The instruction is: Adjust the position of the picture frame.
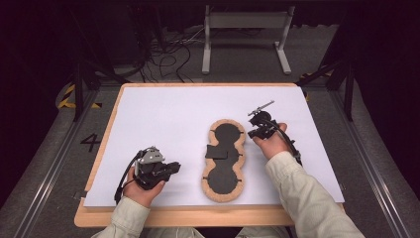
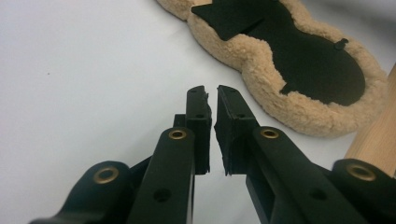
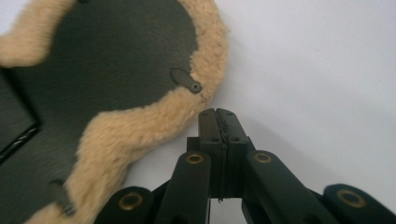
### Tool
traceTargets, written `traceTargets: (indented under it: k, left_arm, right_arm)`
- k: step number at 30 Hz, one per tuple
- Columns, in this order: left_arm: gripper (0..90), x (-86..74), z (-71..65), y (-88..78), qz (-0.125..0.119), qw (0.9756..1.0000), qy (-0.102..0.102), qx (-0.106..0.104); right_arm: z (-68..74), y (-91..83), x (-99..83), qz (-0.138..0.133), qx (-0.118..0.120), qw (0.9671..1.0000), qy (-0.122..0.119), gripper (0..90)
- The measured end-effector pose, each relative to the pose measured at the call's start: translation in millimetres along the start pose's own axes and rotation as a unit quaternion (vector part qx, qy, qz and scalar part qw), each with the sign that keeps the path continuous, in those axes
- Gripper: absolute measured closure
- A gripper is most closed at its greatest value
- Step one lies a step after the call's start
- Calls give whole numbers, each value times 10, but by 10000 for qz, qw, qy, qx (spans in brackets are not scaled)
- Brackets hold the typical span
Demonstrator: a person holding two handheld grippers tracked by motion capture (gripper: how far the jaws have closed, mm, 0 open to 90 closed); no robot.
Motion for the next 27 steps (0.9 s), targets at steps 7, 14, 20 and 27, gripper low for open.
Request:
traceTargets:
  k: [7, 14, 20, 27]
  left_arm:
    - [845, -26, -7, -24, -10, 10000, 19, 1]
    - [869, -58, -38, 1, 97, 9999, 72, -57]
    - [881, -62, -81, 41, 185, 9996, 123, -158]
    - [896, -98, -194, 170, 522, 9972, 334, -426]
  right_arm:
    - [53, 181, 94, 173, -72, 9998, 43, 900]
    - [205, 252, 325, 118, 25, 9998, -128, 900]
    - [426, 337, 555, 68, 65, 9990, -439, 900]
    - [664, 335, 746, -471, 606, 9959, -487, 900]
Point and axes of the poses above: each handheld gripper's, and its own axes: y roughly forward along the jaws, x roughly out of its top, z roughly to its left, the point moved 6 cm from there along y, roughly forward along the jaws, and after that the axes turned 6 degrees about z, right-handed, at the moved point
